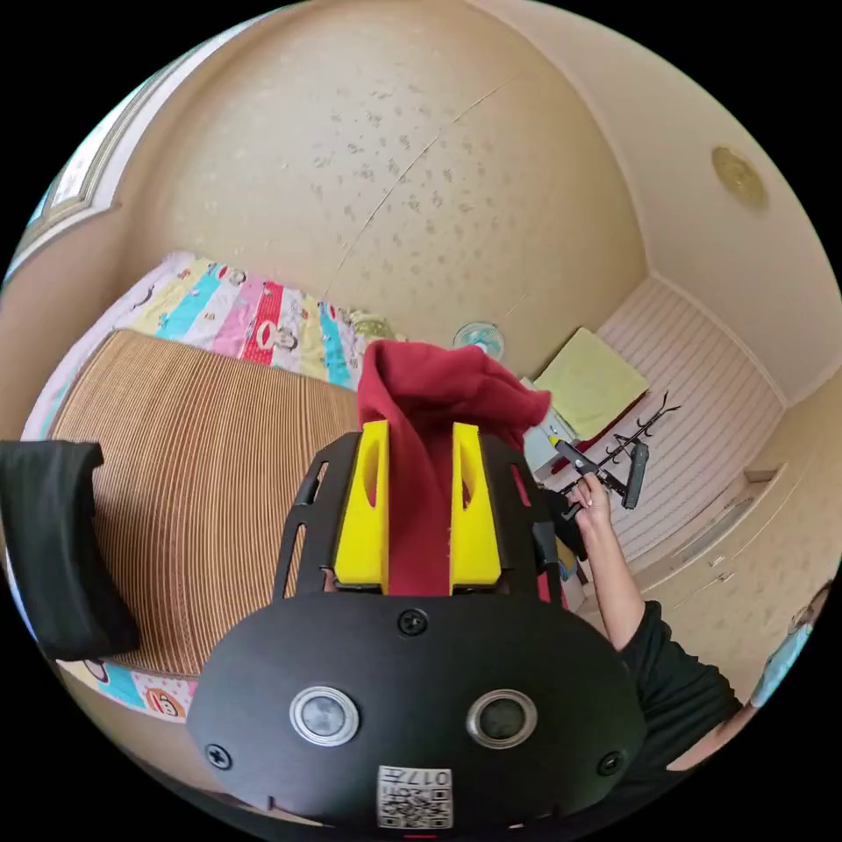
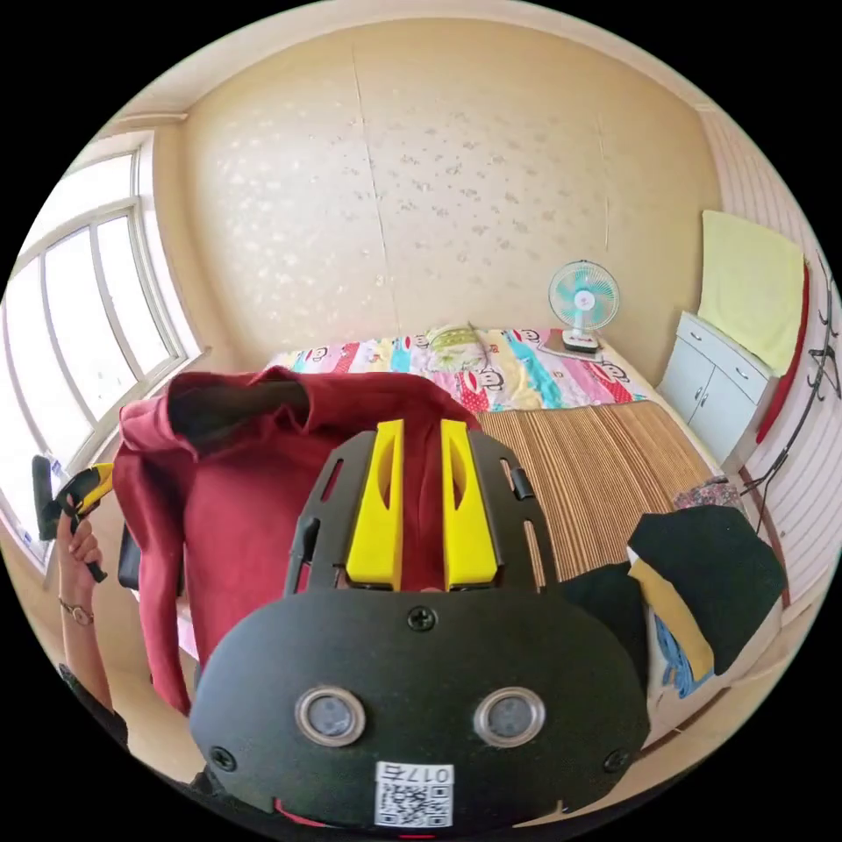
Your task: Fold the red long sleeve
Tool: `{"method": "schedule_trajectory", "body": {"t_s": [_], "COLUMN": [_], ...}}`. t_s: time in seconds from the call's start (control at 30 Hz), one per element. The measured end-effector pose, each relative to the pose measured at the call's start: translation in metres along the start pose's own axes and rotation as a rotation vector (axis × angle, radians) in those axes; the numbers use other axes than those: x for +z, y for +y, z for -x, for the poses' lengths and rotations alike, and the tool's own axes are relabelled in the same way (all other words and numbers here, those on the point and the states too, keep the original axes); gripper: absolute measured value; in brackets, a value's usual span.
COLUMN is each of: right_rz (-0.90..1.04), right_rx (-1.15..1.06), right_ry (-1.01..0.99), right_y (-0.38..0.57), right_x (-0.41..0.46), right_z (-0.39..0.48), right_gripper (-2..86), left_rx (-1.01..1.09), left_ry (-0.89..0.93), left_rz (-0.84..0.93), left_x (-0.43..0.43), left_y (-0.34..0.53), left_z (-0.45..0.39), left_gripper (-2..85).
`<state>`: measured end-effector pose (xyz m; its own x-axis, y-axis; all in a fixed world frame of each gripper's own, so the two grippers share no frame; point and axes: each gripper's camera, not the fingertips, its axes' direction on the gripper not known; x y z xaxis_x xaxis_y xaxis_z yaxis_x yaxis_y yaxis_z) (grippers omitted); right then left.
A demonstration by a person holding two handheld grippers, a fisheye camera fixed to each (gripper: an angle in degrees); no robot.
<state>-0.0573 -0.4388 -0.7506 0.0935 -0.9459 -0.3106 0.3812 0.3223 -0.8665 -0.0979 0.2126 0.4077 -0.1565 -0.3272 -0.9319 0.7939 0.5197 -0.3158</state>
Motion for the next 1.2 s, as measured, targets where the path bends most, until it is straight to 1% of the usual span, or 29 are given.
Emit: {"method": "schedule_trajectory", "body": {"t_s": [0.07,0.13,0.2,0.23,0.3,0.37,0.4,0.43,0.47,0.5,0.53,0.6,0.63,0.67,0.7,0.73,0.77,0.8,0.83,0.87,0.9,0.93,0.97,1.0,1.1,1.13,1.2], "right_rz": [0.104,0.203,0.260,0.315,0.397,0.461,0.506,0.495,0.436,0.366,0.320,0.254,0.213,0.196,0.169,0.151,0.144,0.132,0.124,0.119,0.111,0.105,0.102,0.100,0.099,0.100,0.100], "right_rx": [-0.050,-0.127,-0.169,-0.194,-0.216,-0.238,-0.246,-0.240,-0.234,-0.246,-0.226,-0.149,-0.093,-0.079,-0.054,-0.039,-0.034,-0.021,-0.006,-0.001,0.005,0.009,0.011,0.015,0.009,0.009,0.014], "right_ry": [0.018,-0.033,-0.038,-0.041,-0.039,-0.022,-0.011,-0.012,-0.012,-0.014,-0.024,-0.086,-0.136,-0.162,-0.194,-0.221,-0.233,-0.255,-0.268,-0.274,-0.281,-0.284,-0.284,-0.281,-0.260,-0.259,-0.270], "right_y": [0.034,0.095,0.145,0.175,0.216,0.251,0.271,0.289,0.295,0.307,0.314,0.321,0.327,0.329,0.333,0.336,0.336,0.338,0.338,0.338,0.339,0.339,0.339,0.338,0.335,0.333,0.331], "right_x": [0.041,0.089,0.121,0.141,0.166,0.185,0.196,0.202,0.197,0.191,0.188,0.184,0.182,0.181,0.179,0.178,0.177,0.177,0.177,0.177,0.177,0.178,0.178,0.178,0.178,0.178,0.179], "right_z": [0.012,0.028,0.038,0.044,0.051,0.055,0.055,0.054,0.053,0.050,0.045,0.029,0.015,0.010,0.000,-0.007,-0.010,-0.016,-0.021,-0.023,-0.026,-0.029,-0.030,-0.032,-0.032,-0.032,-0.036], "right_gripper": [9.5,9.9,9.9,9.9,9.8,9.7,9.5,9.3,9.1,8.9,8.6,8.3,7.9,7.7,7.2,6.8,6.5,6.1,5.4,5.0,4.5,4.1,4.0,3.7,3.4,3.3,3.2], "left_rx": [-0.001,-0.009,-0.039,-0.050,-0.084,-0.090,-0.084,-0.082,-0.080,-0.047,-0.032,-0.016,-0.004,0.018,0.031,0.026,-0.025,-0.135,-0.211,-0.316,-0.341,-0.340,-0.334,-0.321,-0.303,-0.314,-0.368], "left_ry": [-0.057,-0.147,-0.239,-0.262,-0.378,-0.440,-0.451,-0.454,-0.459,-0.426,-0.407,-0.362,-0.372,-0.438,-0.562,-0.631,-0.740,-0.791,-0.806,-0.766,-0.671,-0.618,-0.502,-0.385,-0.213,-0.182,0.011], "left_rz": [0.015,0.073,0.206,0.236,0.277,0.290,0.344,0.393,0.530,0.558,0.550,0.638,0.661,0.670,0.616,0.569,0.449,0.289,0.193,0.013,-0.093,-0.111,-0.090,-0.029,0.103,0.103,0.080], "left_x": [0.023,0.054,0.103,0.114,0.140,0.151,0.164,0.172,0.193,0.198,0.194,0.184,0.180,0.166,0.141,0.125,0.087,0.042,0.017,-0.024,-0.045,-0.049,-0.042,-0.022,0.034,0.042,0.070], "left_y": [0.029,0.060,0.097,0.107,0.139,0.154,0.160,0.162,0.167,0.168,0.166,0.152,0.147,0.135,0.123,0.117,0.109,0.110,0.115,0.135,0.158,0.169,0.191,0.215,0.269,0.278,0.305], "left_z": [0.012,0.023,0.038,0.041,0.048,0.048,0.050,0.052,0.059,0.062,0.062,0.071,0.074,0.079,0.086,0.090,0.100,0.108,0.111,0.110,0.106,0.103,0.098,0.091,0.066,0.062,0.054], "left_gripper": [10.6,10.7,12.2,12.3,12.3,11.5,9.5,7.7,4.8,2.3,1.9,0.3,0.1,-0.1,-0.3,-0.3,-0.2,-0.1,0.2,0.7,3.9,5.4,7.5,9.0,10.5,10.6,11.0]}}
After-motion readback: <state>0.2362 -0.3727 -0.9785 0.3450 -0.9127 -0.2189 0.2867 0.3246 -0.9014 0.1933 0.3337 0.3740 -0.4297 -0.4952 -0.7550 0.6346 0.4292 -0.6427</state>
